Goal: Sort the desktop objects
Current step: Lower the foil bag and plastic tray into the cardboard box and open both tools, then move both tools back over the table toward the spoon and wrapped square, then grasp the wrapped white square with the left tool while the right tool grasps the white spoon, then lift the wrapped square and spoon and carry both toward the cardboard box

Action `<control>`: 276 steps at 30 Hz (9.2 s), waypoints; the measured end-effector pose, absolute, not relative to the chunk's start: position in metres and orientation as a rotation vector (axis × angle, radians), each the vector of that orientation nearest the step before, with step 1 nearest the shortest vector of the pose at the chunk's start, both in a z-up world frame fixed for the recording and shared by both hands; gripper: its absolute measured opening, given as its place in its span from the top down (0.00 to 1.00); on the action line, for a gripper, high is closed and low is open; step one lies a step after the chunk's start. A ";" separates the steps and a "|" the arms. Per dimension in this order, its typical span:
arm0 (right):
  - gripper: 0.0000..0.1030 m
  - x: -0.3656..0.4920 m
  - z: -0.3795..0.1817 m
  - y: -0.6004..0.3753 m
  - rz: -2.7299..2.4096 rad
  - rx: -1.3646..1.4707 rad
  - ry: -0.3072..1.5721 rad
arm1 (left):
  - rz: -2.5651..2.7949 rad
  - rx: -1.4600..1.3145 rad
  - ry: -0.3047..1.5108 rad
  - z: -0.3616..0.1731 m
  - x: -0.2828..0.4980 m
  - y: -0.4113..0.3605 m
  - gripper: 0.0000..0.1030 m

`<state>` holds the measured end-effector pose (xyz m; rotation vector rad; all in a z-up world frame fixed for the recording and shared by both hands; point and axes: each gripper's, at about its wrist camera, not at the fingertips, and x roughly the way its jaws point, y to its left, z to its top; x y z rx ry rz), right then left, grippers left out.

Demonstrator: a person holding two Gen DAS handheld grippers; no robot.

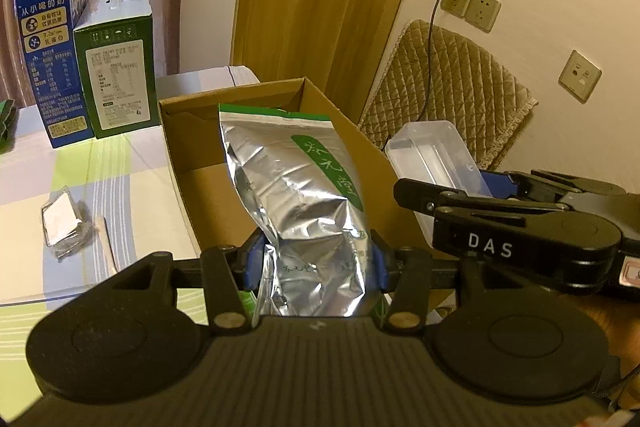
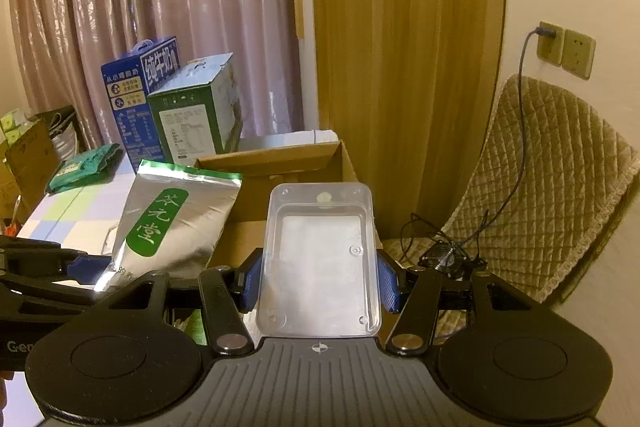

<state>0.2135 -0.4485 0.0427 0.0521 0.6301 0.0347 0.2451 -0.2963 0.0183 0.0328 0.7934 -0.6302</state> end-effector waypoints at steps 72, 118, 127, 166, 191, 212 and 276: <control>0.35 0.217 0.040 -0.450 0.041 0.135 0.682 | -0.579 0.052 0.781 0.005 0.230 -0.243 0.35; 0.09 0.215 -0.034 -0.202 0.396 -0.110 0.706 | -0.187 0.066 0.807 -0.062 0.248 0.014 0.01; 0.30 0.276 -0.100 -0.200 0.349 -0.144 0.787 | -0.203 0.041 0.800 -0.090 0.303 0.002 0.01; 0.70 0.336 -0.109 -0.212 0.262 -0.078 0.788 | -0.250 -0.052 0.822 -0.116 0.364 -0.019 0.01; 0.70 0.365 -0.130 -0.237 0.209 -0.016 0.801 | -0.343 -0.094 0.840 -0.141 0.448 -0.096 0.10; 0.70 0.356 -0.125 -0.231 0.253 -0.006 0.838 | -0.327 0.096 0.912 -0.131 0.361 -0.044 0.40; 0.70 0.127 0.027 -0.250 0.264 0.075 0.614 | -0.376 0.024 0.723 -0.010 0.154 -0.053 0.41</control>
